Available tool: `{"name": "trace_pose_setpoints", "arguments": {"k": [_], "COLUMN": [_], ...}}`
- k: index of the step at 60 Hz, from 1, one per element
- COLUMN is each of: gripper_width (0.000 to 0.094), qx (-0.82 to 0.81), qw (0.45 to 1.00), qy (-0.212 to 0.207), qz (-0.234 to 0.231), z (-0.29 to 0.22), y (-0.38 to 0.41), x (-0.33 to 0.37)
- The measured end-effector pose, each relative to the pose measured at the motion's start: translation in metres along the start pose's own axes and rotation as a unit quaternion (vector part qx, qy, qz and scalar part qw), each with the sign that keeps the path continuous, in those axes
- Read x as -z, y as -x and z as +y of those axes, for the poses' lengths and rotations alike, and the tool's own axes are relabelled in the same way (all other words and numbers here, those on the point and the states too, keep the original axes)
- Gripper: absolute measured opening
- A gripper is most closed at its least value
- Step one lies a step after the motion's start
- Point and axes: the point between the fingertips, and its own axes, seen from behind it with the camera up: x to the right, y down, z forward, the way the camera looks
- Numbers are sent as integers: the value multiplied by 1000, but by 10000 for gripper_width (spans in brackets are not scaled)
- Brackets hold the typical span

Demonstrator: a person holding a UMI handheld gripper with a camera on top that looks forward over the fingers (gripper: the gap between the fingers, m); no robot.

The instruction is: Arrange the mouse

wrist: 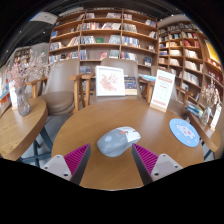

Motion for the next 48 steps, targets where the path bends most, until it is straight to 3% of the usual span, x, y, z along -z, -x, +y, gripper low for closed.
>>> {"name": "trace_pose_setpoints", "arguments": {"k": [48], "gripper_width": [856], "qx": [8], "qw": [999], "qy": [49], "qz": [-9], "z": [-39], "y": [18], "x": [-90]}}
